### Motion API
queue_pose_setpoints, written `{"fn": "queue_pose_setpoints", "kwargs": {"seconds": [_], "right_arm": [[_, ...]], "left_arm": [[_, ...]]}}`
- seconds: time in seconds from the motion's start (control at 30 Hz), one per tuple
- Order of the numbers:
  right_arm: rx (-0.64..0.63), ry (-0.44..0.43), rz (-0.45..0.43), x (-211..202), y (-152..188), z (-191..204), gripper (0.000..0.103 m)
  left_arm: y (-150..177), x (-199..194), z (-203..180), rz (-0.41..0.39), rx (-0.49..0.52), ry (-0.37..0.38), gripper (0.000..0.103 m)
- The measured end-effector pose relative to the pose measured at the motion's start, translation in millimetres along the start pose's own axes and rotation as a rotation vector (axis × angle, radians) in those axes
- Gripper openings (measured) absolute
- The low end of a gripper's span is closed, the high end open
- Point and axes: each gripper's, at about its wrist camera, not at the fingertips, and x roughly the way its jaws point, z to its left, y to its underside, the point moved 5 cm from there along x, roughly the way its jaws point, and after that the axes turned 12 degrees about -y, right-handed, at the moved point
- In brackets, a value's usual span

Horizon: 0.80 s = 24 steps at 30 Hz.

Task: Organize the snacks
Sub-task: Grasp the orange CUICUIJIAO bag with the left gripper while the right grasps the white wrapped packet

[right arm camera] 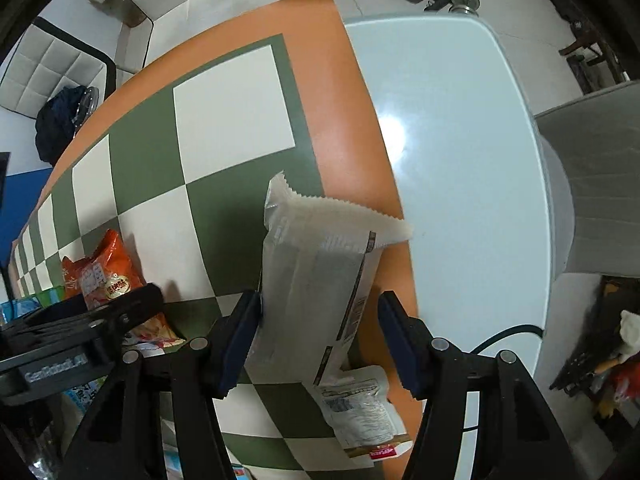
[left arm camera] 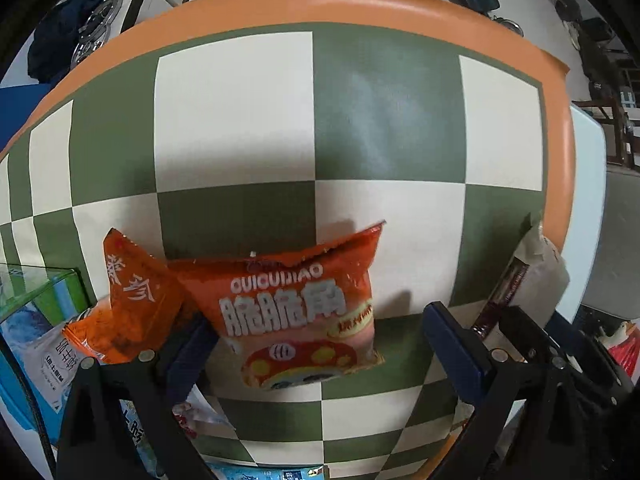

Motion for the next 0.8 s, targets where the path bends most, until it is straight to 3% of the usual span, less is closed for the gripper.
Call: {"fn": "queue_pose_setpoints", "kwargs": {"seconds": [0.07,0.2,0.3,0.53,0.8], "right_arm": [[0.026,-0.021,0.009,2.6,0.5,-5.0,0.064],[0.039,-0.030,0.015,9.1,3.1,-6.5,0.064],[0.045,-0.033,0.006,9.7,5.2,-11.9,0.064],[0.018,-0.017,-0.044,9.6,20.8,-12.7,0.058],[-0.002,-0.037,-0.092,-14.6,45.8,2.4,0.057]], "left_arm": [[0.5,2.0,-0.5,-0.005,0.003,-0.016,0.097],[2.1,-1.8,-0.3,-0.052,0.023,-0.087,0.059],[6.3,-6.0,0.0,-0.079,0.033,-0.103,0.051],[19.5,-17.5,6.6,-0.115,0.048,-0.105,0.046],[33.8,-58.7,-0.2,-0.176,0.074,-0.045,0.045]]}}
